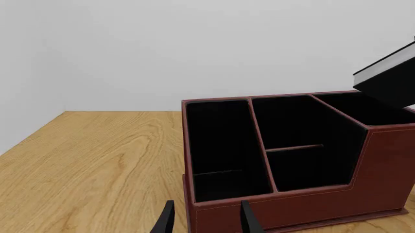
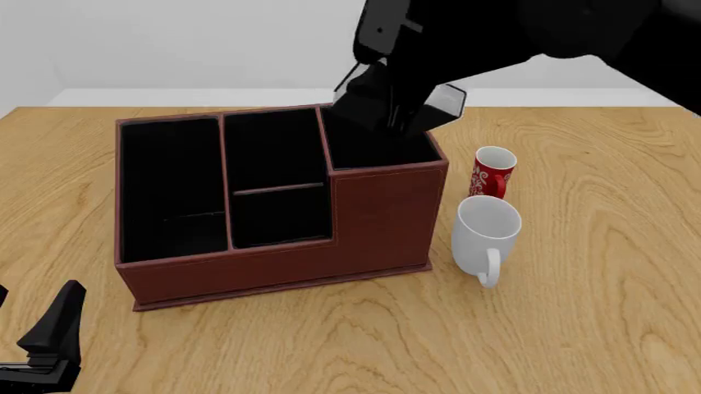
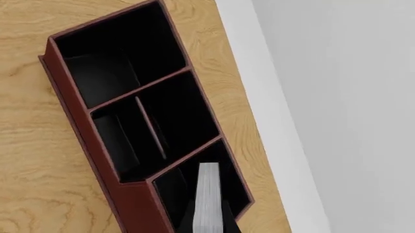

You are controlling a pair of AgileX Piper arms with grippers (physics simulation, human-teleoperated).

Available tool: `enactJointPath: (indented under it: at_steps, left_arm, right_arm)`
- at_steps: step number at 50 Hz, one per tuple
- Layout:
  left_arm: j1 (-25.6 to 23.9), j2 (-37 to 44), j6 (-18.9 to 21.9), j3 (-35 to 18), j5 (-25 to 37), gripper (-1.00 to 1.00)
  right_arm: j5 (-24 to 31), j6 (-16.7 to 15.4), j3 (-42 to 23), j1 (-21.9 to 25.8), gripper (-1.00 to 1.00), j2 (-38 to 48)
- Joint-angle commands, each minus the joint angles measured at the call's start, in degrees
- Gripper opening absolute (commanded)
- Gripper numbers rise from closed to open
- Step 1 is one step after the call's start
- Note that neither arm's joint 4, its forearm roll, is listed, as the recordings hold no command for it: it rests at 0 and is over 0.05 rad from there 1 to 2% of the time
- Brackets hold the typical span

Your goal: Pick up the book and place it in the right compartment of the caddy.

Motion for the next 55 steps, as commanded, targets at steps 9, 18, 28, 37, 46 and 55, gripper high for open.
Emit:
enactJointPath:
  at_steps: [9, 18, 28, 37, 46, 55]
  left_arm:
    - [0.00, 0.00, 0.00, 0.00, 0.00, 1.00]
    - [0.00, 0.00, 0.00, 0.00, 0.00, 1.00]
    - [0.00, 0.00, 0.00, 0.00, 0.00, 1.00]
    - [0.00, 0.00, 0.00, 0.00, 0.00, 1.00]
    - [0.00, 0.00, 0.00, 0.00, 0.00, 1.00]
    - [0.00, 0.00, 0.00, 0.00, 0.00, 1.00]
  right_arm:
    - [-3.07, 0.35, 1.73, -3.40, -1.00, 3.65]
    - [-3.49, 0.71, 2.41, -3.21, -1.00, 4.93]
    - [-5.22, -1.27, 4.58, -4.31, -1.00, 7.34]
    - [-4.75, -1.59, 2.66, -4.38, -1.00, 9.82]
    - [-4.16, -2.86, 0.65, -5.43, -1.00, 12.85]
    - [-3.56, -3.62, -1.58, -5.87, -1.00, 15.40]
